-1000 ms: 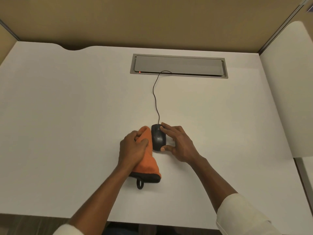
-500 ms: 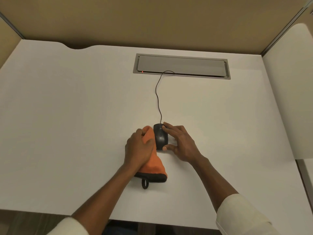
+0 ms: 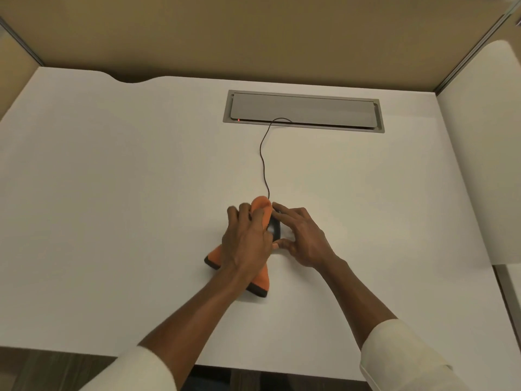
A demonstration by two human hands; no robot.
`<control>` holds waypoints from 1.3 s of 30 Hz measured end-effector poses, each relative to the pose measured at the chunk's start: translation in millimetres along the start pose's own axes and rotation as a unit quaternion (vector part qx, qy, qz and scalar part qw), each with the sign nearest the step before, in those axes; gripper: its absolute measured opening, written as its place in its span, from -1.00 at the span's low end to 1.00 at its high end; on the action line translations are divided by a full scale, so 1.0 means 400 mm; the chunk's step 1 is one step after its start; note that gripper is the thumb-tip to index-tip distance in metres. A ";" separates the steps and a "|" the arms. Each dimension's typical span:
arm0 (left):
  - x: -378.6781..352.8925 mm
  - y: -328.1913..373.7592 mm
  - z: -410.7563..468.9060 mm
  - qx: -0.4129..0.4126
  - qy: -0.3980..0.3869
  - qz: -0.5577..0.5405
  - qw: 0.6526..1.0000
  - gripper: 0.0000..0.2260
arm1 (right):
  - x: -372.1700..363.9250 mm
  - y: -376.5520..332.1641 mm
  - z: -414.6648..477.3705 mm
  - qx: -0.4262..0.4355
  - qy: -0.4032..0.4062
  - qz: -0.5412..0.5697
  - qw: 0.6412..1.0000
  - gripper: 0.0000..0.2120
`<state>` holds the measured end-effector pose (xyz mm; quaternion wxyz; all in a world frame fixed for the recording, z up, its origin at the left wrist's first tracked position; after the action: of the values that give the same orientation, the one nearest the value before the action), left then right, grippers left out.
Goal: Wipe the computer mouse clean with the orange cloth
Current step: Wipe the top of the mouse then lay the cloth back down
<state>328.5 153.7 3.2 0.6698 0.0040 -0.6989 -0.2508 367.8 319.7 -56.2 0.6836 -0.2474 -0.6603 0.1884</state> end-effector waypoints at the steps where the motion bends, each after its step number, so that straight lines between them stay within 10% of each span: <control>1: 0.000 0.001 0.025 -0.009 -0.004 0.017 1.000 -0.54 | 0.000 0.000 0.000 0.000 0.001 0.001 1.000 -0.22; 25: -0.069 -0.023 -0.197 -0.029 -0.006 0.085 0.996 -0.30 | -0.001 0.000 0.000 -0.010 0.008 0.009 1.000 -0.21; 39: 0.002 -0.055 0.059 0.018 -0.042 0.036 0.998 -0.54 | 0.000 0.002 0.001 -0.017 0.001 0.015 1.000 -0.23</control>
<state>299.2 142.3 -3.5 0.6483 -0.0194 -0.7304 -0.2139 367.5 320.5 -56.9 0.6772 -0.2693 -0.6587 0.1870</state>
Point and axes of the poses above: each hand's wrist, its own z-axis towards the middle knuckle, its own x-axis out of the back of the hand, y = z × x, the point moved 1 cm from there along z, towards the middle knuckle, and after that the axes turned 9 degrees about y, right-handed, at the moved point
